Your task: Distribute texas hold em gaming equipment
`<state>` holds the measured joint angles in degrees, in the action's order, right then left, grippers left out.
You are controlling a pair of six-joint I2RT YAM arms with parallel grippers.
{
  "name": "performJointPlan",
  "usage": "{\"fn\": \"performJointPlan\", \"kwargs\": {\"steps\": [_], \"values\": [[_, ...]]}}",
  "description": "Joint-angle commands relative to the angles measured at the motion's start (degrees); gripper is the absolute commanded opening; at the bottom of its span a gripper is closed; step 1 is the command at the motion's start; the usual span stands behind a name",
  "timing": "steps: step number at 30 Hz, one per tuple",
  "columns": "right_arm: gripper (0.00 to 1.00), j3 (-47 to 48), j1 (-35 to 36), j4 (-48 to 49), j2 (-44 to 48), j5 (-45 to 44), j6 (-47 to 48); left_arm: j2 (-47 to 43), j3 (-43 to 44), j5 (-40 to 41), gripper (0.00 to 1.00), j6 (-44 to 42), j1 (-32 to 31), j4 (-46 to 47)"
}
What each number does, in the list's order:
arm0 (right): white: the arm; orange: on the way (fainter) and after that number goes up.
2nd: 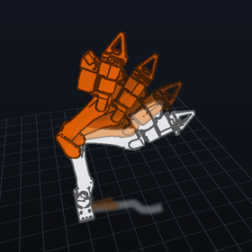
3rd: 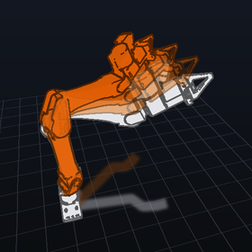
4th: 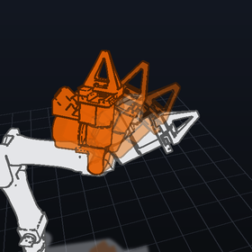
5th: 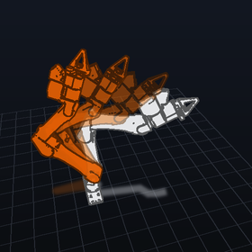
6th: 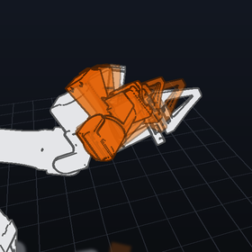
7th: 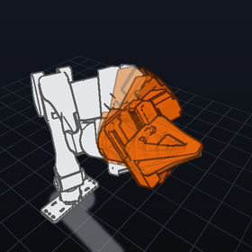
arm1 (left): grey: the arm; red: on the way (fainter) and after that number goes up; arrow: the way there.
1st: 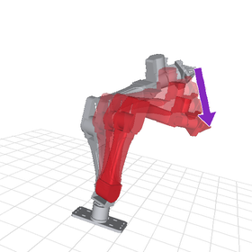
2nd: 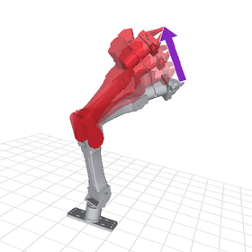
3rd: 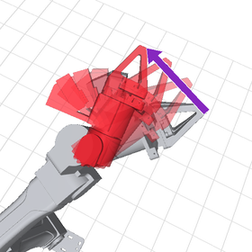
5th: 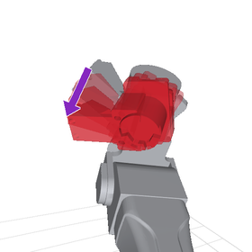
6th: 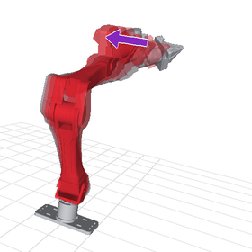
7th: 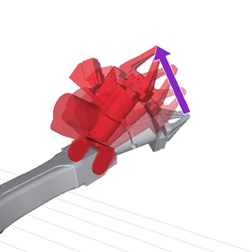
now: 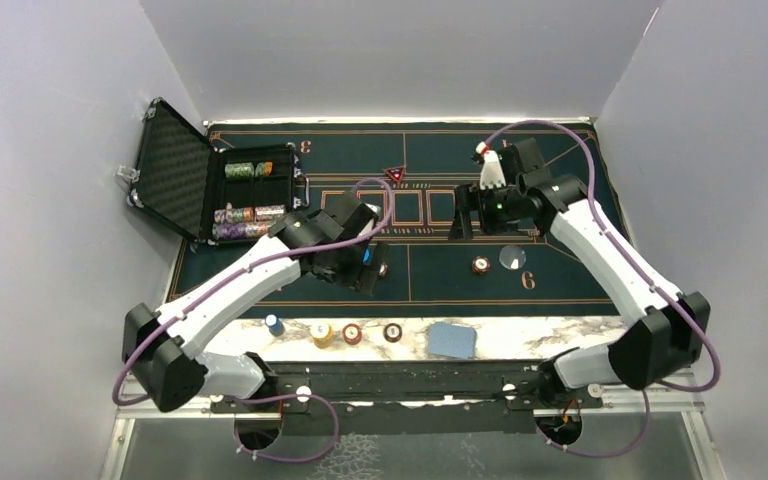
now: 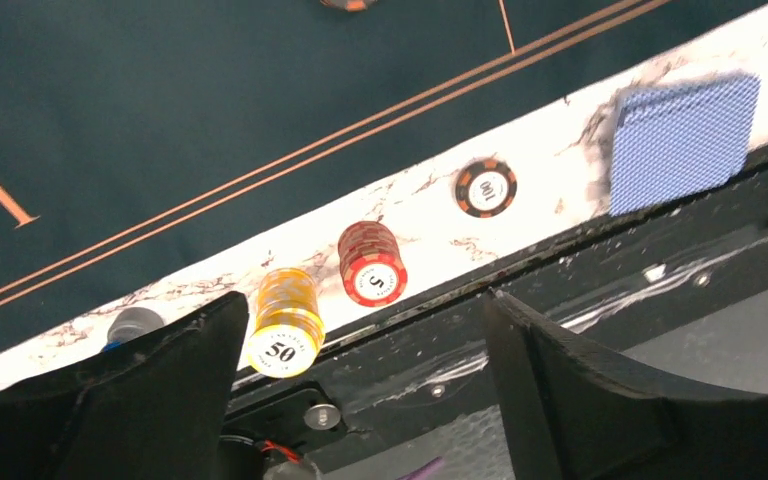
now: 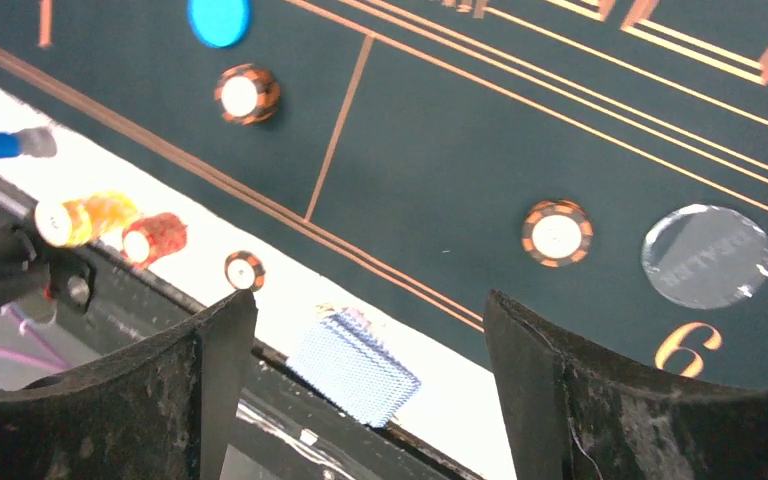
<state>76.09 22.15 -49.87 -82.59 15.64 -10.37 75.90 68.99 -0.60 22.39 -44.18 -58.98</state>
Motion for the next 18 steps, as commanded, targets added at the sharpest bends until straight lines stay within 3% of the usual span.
{"fn": "performJointPlan", "kwargs": {"steps": [1, 6, 12, 18], "values": [[0.88, -3.56, 5.51, 3.38, 2.59, 6.01, 4.41, -8.90, 4.14, 5.62, 0.93, 9.24, 1.37, -0.69], [0.93, -5.74, 19.29, 8.21, -0.90, 3.40, 1.50, -12.38, 13.78, 11.10, 0.95, 13.28, 1.61, -2.87], [0.94, -2.10, 37.02, 11.23, -11.12, -3.47, -1.91, -13.09, 27.32, 17.62, 0.98, 9.53, 1.67, -3.99], [0.89, 1.51, 43.70, 10.96, -20.76, -7.46, -1.43, -11.74, 33.87, 19.38, 0.99, 3.02, 1.68, -4.78]]}}
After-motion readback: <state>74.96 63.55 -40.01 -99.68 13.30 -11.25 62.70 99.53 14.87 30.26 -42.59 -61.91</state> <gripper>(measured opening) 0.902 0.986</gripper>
